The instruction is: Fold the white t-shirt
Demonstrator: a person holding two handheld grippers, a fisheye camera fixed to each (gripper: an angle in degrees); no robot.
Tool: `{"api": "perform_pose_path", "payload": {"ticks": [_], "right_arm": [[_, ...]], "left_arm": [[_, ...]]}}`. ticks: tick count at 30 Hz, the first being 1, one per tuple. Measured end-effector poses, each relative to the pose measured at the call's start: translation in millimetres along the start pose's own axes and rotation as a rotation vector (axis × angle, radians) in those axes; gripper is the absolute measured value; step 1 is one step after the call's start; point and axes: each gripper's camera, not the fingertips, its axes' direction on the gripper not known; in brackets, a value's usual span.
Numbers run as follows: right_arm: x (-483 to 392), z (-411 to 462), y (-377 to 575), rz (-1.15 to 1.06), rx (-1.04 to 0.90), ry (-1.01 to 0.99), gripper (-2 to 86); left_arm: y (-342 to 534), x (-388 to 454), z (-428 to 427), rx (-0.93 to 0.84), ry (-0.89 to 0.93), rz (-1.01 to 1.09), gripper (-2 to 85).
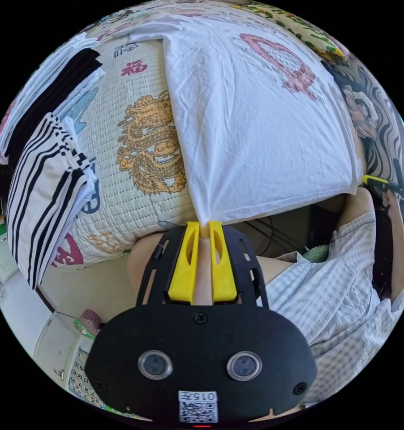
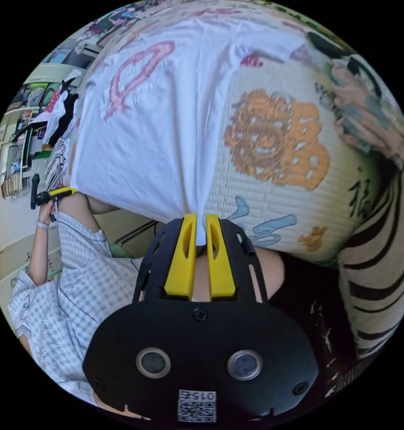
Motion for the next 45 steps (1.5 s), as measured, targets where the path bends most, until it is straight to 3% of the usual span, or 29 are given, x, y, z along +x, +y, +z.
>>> {"api": "perform_pose_path", "payload": {"ticks": [11,17,21,24,32,37,45], "right_arm": [[-88,-310,-17,-0.173,0.342,0.289,6.0],[-96,-373,-4,-0.305,0.449,0.38,3.8],[-49,-376,-7,-0.339,0.492,0.319,4.4],[19,-352,-13,-0.328,0.565,0.147,5.5],[239,-176,-37,0.112,0.626,-0.249,7.1],[291,-128,-52,0.257,0.59,-0.397,7.5],[341,-112,-90,0.357,0.53,-0.632,7.5]], "left_arm": [[-35,90,-31,0.282,-0.041,0.056,0.2],[-101,170,-26,0.342,-0.046,0.198,0.0],[-164,231,-14,0.36,-0.034,0.324,0.0],[-221,278,-4,0.375,-0.027,0.425,0.2],[-443,431,23,0.385,-0.04,0.734,3.3],[-581,536,68,0.314,-0.022,0.809,5.6],[-691,619,135,0.172,-0.018,0.772,6.6]]}}
